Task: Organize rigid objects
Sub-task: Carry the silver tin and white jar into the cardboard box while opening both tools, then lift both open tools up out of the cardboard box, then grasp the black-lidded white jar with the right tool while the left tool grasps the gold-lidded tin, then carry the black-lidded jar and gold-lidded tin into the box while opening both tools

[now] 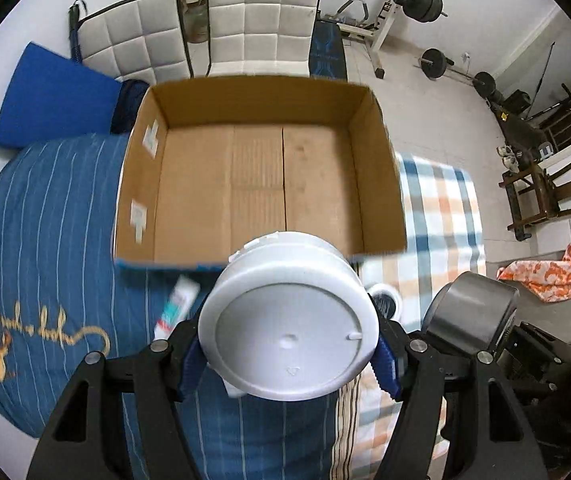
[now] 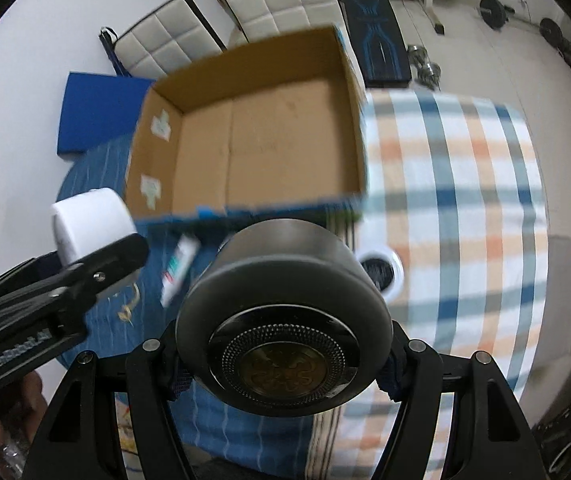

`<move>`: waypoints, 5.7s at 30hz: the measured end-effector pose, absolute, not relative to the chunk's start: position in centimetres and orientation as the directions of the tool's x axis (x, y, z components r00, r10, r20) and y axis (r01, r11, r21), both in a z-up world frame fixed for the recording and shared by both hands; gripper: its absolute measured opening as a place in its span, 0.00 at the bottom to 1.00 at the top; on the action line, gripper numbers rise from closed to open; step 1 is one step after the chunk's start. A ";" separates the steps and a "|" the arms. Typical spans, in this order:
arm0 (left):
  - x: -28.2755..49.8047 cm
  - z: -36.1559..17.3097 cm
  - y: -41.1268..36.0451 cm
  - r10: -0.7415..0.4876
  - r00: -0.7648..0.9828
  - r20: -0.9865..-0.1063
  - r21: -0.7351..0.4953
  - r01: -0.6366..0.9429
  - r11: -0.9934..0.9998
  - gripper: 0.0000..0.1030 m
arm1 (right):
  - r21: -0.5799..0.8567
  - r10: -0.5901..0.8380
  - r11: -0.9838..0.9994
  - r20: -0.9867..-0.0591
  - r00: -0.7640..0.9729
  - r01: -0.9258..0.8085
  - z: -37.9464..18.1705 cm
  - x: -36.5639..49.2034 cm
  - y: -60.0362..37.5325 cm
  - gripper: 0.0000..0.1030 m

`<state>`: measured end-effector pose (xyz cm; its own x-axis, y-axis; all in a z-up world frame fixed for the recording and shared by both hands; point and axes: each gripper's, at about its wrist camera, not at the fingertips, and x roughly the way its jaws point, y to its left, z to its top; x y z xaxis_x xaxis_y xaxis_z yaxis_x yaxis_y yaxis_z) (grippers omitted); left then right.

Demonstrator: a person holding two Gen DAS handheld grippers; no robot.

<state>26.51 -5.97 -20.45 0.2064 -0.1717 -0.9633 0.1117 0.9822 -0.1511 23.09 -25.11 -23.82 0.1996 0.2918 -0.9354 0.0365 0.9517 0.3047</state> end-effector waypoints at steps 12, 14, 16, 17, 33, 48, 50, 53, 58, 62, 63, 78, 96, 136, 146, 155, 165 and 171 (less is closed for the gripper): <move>39.9 -24.8 -4.9 -0.177 0.137 -0.975 -0.160 0.127 0.979 0.63 | 0.237 0.224 0.971 -0.952 0.207 0.042 -25.5 37.3 -21.8 0.70; 42.5 -26.8 -4.7 -0.185 0.097 -0.978 -0.173 0.119 0.978 0.63 | 0.228 0.216 0.973 -0.958 0.189 0.044 -26.9 39.7 -21.0 0.70; 44.5 -28.8 -4.7 -0.182 0.060 -0.981 -0.174 0.118 0.978 0.63 | 0.216 0.206 0.975 -0.964 0.170 0.045 -28.2 41.5 -20.4 0.70; 45.0 -29.4 -4.7 -0.179 0.055 -0.982 -0.172 0.121 0.978 0.64 | 0.208 0.198 0.977 -0.967 0.160 0.046 -29.2 42.4 -20.3 0.70; 52.3 -40.3 -3.8 -0.200 -0.166 -0.966 -0.213 0.060 0.975 0.64 | 0.084 0.084 0.996 -0.996 0.001 -0.024 -39.6 52.2 -17.1 0.70; 51.9 -40.6 -5.0 -0.176 -0.208 -0.962 -0.192 0.059 0.980 0.66 | 0.034 0.030 0.998 -0.996 -0.080 -0.047 -42.7 53.5 -17.4 0.71; 51.8 -40.2 -5.2 -0.163 -0.207 -0.965 -0.181 0.072 0.981 0.67 | 0.047 0.043 0.998 -0.995 -0.088 -0.048 -42.7 53.5 -17.6 0.73; 51.9 -39.2 -5.3 -0.160 -0.198 -0.967 -0.176 0.064 0.982 0.75 | 0.046 0.042 0.998 -0.996 -0.077 -0.049 -42.1 53.7 -17.8 0.75; 51.4 -36.7 -5.1 -0.125 -0.148 -0.981 -0.137 0.075 0.988 0.85 | 0.036 0.033 0.998 -0.998 -0.055 -0.054 -40.8 53.5 -17.3 0.78; 49.5 -34.8 -4.9 -0.113 -0.110 -0.987 -0.122 0.081 0.989 0.97 | 0.023 0.022 0.998 -0.999 -0.027 -0.063 -39.1 52.7 -17.1 0.98; 49.0 -34.3 -4.8 -0.113 -0.102 -0.988 -0.122 0.081 0.989 0.97 | 0.016 0.015 0.998 -1.000 -0.012 -0.057 -38.5 52.5 -17.0 1.00; 40.3 -27.0 -1.5 -0.056 0.141 -0.988 -0.052 0.036 0.998 0.97 | 0.043 0.045 0.999 -0.993 0.112 -0.022 -32.6 42.3 -17.1 1.00; 27.8 -18.9 -0.8 -0.036 0.361 -0.932 -0.036 0.007 0.999 0.97 | 0.050 0.061 0.998 -0.947 0.316 -0.043 -22.6 28.6 -18.5 1.00; 23.0 -44.5 -1.0 0.033 -0.125 -0.992 0.023 0.075 0.997 0.64 | 0.039 0.050 0.988 -0.996 -0.069 0.151 -45.3 25.5 -26.9 0.82; 19.7 -44.0 -1.8 -0.007 -0.112 -0.994 -0.010 0.028 1.000 0.60 | 0.062 0.076 0.994 -0.983 -0.169 0.086 -46.0 20.1 -25.7 0.74; 18.3 -45.4 -1.7 -0.006 -0.132 -0.991 -0.009 0.016 1.000 0.63 | 0.047 0.063 0.995 -0.980 -0.188 0.092 -47.6 16.9 -24.7 0.76; 20.0 -45.7 -0.9 -0.007 -0.125 -0.992 -0.009 0.020 1.000 0.61 | -0.017 -0.002 0.997 -0.985 -0.173 0.082 -48.2 16.2 -24.6 0.74; 19.2 -43.2 -2.4 -0.018 -0.075 -0.997 -0.020 0.021 1.000 0.61 | -0.014 -0.006 0.999 -0.980 -0.197 0.038 -47.8 16.9 -21.2 0.74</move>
<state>19.16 -2.36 -43.20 -0.0752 -0.0179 -0.9970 0.0210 0.9996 -0.0195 16.85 -21.23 -47.84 -0.1974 -0.0059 -0.9803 0.0381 0.9992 -0.0137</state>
